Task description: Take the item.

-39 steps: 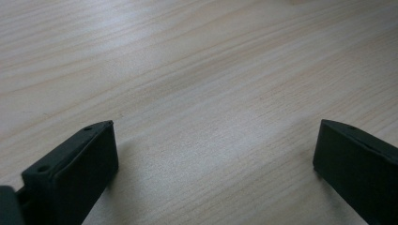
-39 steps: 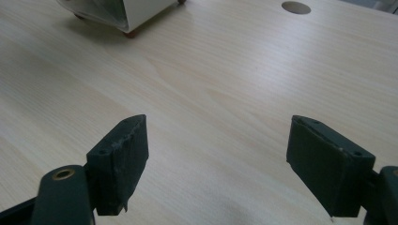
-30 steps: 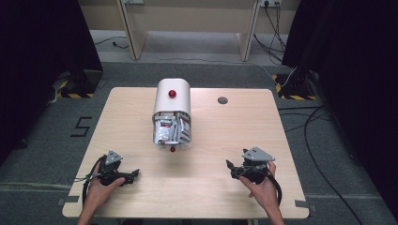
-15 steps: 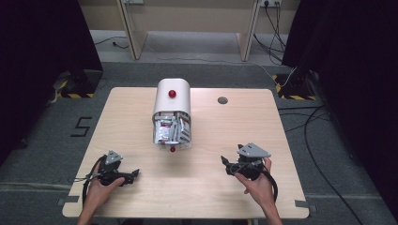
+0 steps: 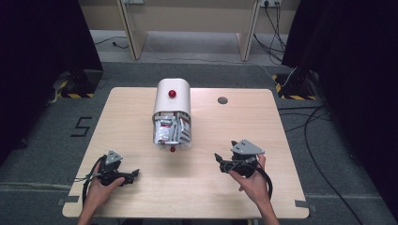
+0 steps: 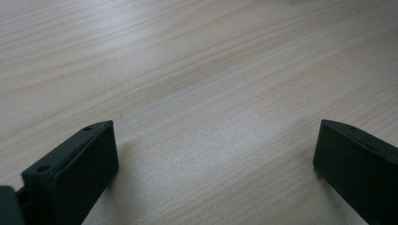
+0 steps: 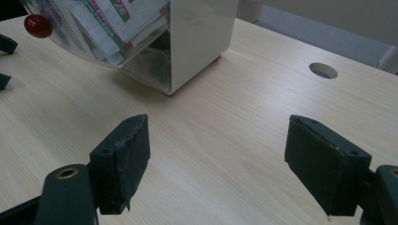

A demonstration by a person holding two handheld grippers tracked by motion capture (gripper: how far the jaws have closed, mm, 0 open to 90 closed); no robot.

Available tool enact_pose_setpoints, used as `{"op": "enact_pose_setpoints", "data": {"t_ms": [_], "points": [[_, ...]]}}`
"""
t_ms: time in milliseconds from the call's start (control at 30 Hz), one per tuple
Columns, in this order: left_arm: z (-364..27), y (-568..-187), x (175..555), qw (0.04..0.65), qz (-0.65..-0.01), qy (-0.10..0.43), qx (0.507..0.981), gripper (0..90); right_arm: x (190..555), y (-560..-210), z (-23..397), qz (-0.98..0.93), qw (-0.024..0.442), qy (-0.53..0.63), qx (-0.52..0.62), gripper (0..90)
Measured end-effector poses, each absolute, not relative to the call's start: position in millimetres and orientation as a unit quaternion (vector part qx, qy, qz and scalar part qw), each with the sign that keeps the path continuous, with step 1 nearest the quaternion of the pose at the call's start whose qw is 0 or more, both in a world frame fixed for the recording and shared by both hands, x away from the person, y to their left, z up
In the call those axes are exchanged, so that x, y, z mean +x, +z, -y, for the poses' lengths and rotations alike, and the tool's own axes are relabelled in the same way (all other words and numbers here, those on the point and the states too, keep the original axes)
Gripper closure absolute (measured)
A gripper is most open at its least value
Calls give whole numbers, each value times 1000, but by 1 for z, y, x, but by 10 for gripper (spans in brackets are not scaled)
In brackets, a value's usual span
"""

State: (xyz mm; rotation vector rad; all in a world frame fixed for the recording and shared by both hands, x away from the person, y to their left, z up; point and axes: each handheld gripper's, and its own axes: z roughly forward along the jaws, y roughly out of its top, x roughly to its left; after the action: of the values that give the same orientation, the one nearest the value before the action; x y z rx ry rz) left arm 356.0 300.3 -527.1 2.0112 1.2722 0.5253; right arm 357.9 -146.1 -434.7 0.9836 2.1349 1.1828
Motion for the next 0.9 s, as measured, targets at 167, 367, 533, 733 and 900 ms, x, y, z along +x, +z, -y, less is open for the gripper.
{"op": "enact_pose_setpoints", "data": {"t_ms": [167,367,533,733,900], "points": [[-300,-527,356,345,-490,202,774,0,359,-430,141,-785,253,440,355,239],[-300,-527,356,345,-490,202,774,0,359,-426,135,-786,252,445,348,243],[-300,-527,356,345,-490,202,775,0,360,-423,129,-786,252,449,342,246],[-300,-527,356,345,-490,202,775,0,360,-419,124,-786,252,454,336,248],[-300,-527,356,345,-490,203,775,0,361,-416,121,-786,252,457,331,249]]}}
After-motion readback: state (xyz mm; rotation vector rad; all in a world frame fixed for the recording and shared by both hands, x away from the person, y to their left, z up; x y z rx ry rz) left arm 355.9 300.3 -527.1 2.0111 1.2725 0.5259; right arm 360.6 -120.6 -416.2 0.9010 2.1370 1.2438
